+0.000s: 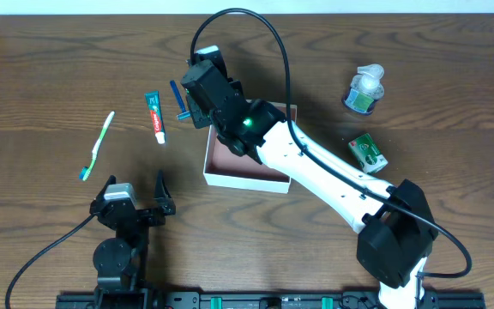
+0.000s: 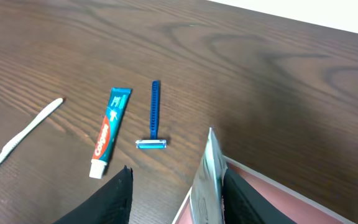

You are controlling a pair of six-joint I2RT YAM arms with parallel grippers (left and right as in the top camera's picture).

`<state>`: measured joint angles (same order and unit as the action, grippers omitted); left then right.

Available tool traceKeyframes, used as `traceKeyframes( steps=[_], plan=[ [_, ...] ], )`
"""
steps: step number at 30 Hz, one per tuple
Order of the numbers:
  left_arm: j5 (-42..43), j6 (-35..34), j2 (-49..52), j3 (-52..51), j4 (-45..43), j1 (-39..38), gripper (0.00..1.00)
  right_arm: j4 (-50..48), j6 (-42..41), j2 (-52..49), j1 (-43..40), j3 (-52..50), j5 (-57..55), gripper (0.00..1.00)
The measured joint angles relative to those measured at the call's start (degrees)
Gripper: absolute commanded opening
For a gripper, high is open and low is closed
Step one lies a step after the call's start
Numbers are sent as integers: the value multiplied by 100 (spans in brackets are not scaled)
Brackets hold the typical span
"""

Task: Pack container
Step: 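Carry the lotion tube over the box and lower it inside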

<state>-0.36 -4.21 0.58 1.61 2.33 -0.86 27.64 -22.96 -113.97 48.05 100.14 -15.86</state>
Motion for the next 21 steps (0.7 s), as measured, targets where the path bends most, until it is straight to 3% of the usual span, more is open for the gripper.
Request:
traceKeyframes(
  steps=[7, 10, 21],
  plan=[
    [0, 0, 0, 0, 0, 0, 98, 42, 63, 0, 0, 0, -31, 22],
    [0, 0, 0, 0, 2, 0, 98, 44, 118, 0, 0, 0, -83, 3],
    [0, 2, 0, 0, 2, 0, 98, 85, 219, -2, 0, 0, -457, 1]
  ],
)
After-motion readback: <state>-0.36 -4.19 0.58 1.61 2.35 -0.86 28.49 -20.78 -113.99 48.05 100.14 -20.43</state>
